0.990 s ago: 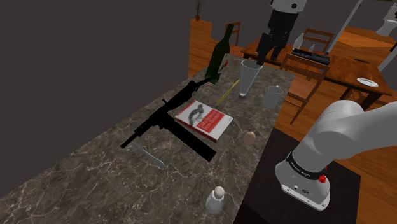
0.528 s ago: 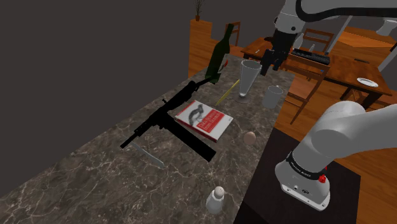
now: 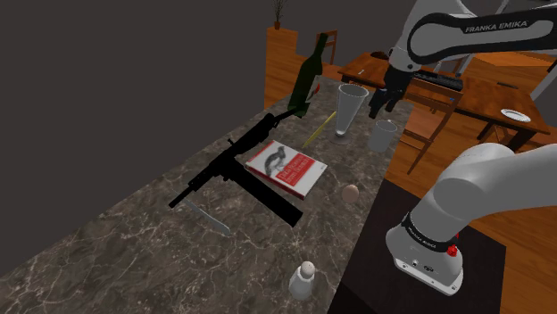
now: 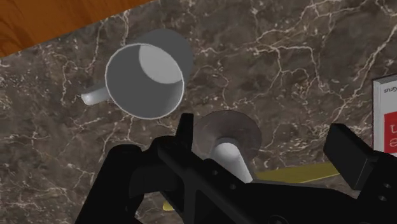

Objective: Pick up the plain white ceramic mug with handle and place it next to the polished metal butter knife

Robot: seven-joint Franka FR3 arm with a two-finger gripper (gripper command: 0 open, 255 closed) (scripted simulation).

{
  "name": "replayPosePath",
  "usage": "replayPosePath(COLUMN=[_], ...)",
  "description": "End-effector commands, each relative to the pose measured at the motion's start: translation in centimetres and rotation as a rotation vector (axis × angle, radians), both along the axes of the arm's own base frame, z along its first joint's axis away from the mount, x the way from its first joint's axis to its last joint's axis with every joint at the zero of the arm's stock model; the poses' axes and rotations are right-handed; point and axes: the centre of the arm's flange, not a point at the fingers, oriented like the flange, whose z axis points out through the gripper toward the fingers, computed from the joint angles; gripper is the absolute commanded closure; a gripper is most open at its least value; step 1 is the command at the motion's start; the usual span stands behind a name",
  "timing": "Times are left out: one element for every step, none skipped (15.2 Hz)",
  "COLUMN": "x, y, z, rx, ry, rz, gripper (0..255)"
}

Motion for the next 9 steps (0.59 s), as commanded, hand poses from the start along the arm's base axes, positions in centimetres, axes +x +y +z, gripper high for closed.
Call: replayPosePath(x=[-0.8,-0.9,-1.1,-1.3,-1.4,-1.3,-1.3,-1.3,-1.2], y=[-2.1,-3.1,-4.1,-5.0,-5.7,-5.7,-5.7,-5.7,-5.7], z=[-1.6,-2.5,-3.3,-4.1,-4.7,-5.2,-5.8,-6.3,-6.8], rx=[-0.006,-0.008,-0.011,-0.013,-0.015,-0.015,-0.015,-0.015,-0.015], ry=[-0.010,-0.013,-0.017,-0.021,-0.023,-0.023,-0.023,-0.023,-0.023], rz=[-0.009,-0.014,-0.019,-0.024,-0.027,-0.027,-0.027,-0.027,-0.027], gripper=[0,0,0,0,0,0,0,0,0])
